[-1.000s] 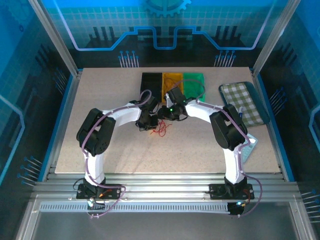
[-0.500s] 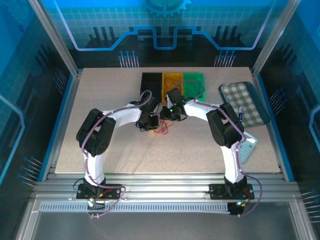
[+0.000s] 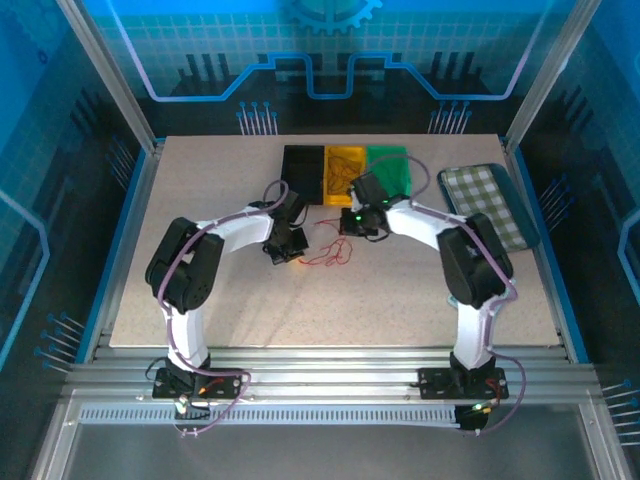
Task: Untangle the cables
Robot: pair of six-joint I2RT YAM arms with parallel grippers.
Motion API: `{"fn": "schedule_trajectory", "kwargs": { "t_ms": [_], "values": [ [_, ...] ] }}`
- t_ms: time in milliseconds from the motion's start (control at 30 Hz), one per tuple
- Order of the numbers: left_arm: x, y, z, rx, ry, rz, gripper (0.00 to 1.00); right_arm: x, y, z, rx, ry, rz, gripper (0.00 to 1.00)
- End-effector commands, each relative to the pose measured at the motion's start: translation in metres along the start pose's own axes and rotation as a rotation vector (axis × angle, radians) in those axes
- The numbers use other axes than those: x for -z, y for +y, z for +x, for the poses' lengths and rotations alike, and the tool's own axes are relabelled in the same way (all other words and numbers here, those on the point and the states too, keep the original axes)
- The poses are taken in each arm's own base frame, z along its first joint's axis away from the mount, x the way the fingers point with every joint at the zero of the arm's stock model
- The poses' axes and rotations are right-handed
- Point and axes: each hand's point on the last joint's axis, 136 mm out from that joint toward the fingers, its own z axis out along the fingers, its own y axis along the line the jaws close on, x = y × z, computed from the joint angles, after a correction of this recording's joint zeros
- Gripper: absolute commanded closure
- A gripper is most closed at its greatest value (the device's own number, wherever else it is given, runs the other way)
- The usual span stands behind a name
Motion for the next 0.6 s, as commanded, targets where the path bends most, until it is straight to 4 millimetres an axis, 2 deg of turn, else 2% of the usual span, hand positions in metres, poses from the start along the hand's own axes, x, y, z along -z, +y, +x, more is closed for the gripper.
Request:
{"fn": "schedule_trajectory", "kwargs": {
  "t_ms": [0, 133, 267, 433, 567],
  "values": [
    [-0.005, 0.109, 0.013, 0.152, 0.031, -0.388, 1.00, 0.032, -0.053, -0.013, -0.114, -0.080, 0.094, 0.98],
    [0.002, 0.113, 0.008, 0.181, -0.004, -0.397, 1.00, 0.058, -0.104, -0.006, -0.220, -0.119, 0.175, 0.98],
    [0.003, 0.119, 0.005, 0.236, -0.012, -0.389, 1.00, 0.082, -0.140, -0.001, -0.271, -0.156, 0.254, 0.99],
    [0.011, 0.130, 0.000, 0.252, -0.040, -0.431, 1.00, 0.100, -0.160, 0.000, -0.303, -0.182, 0.281, 0.99],
    [0.015, 0.131, -0.004, 0.278, -0.060, -0.399, 1.00, 0.112, -0.176, 0.004, -0.351, -0.198, 0.308, 0.99]
  ]
}}
